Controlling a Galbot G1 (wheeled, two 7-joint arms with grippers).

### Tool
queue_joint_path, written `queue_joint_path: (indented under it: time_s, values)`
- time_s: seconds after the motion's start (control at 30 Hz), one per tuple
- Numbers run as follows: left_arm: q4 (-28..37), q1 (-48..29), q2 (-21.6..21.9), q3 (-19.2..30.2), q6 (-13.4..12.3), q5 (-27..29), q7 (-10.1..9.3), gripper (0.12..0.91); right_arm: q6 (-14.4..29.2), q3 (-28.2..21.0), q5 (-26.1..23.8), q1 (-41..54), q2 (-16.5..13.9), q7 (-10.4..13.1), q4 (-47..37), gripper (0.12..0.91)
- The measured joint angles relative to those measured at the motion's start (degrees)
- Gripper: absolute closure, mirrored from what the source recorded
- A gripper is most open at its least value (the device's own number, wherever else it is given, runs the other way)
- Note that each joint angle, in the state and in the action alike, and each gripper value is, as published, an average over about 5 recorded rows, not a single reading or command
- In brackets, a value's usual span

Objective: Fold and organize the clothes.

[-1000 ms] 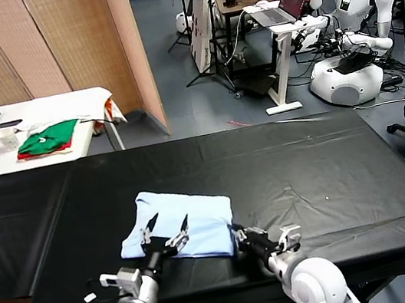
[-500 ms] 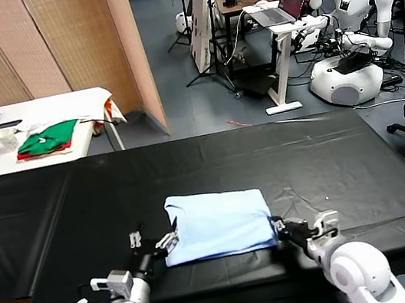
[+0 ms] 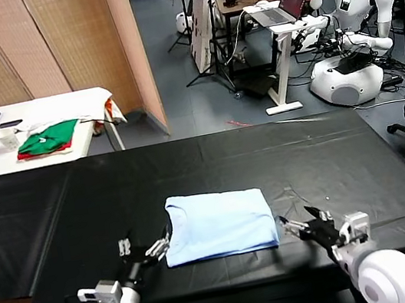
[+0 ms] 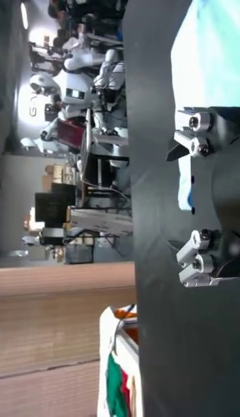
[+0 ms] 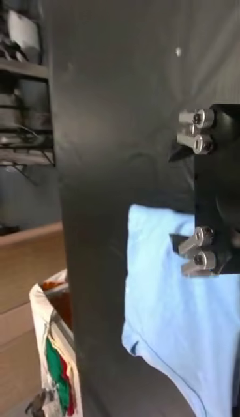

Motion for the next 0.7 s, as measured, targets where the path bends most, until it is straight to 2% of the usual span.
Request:
queue_joint_path:
  time_s: [0.07, 0.17, 0.3, 0.37, 0.53, 0.7]
  values:
    - [-1.0, 1.2, 1.0, -0.6, 0.2, -0.4, 0.06, 0.123, 4.4, 0.2, -2.6, -3.0, 0.4, -0.5, 1.4, 0.119]
    - [-2.6, 3.3, 2.2, -1.9, 0.3, -1.2, 0.03, 0.123, 13.6, 0.0, -7.1, -7.9, 1.1, -0.6, 2.7, 0.118]
    - [-4.2, 6.2, 3.0, -3.3, 0.3, -1.6, -0.43, 0.123, 25.8, -0.4, -13.5, -14.1, 2.3, 1.4, 3.6, 0.118]
    - [-5.0, 7.9, 3.1, -3.6, 0.4, -1.6, -0.69, 0.123, 30.6, -0.6, -16.5, -17.2, 2.9, 2.9, 4.1, 0.118]
    - [-6.9, 13.0, 3.1, -4.2, 0.6, -1.1, -1.26, 0.123, 37.2, -1.5, -21.9, -24.9, 4.4, 7.0, 5.3, 0.118]
    - [-8.6, 17.2, 3.5, -5.9, 0.8, -1.5, -1.84, 0.123, 40.7, -2.3, -23.5, -31.4, 5.7, 10.7, 6.3, 0.118]
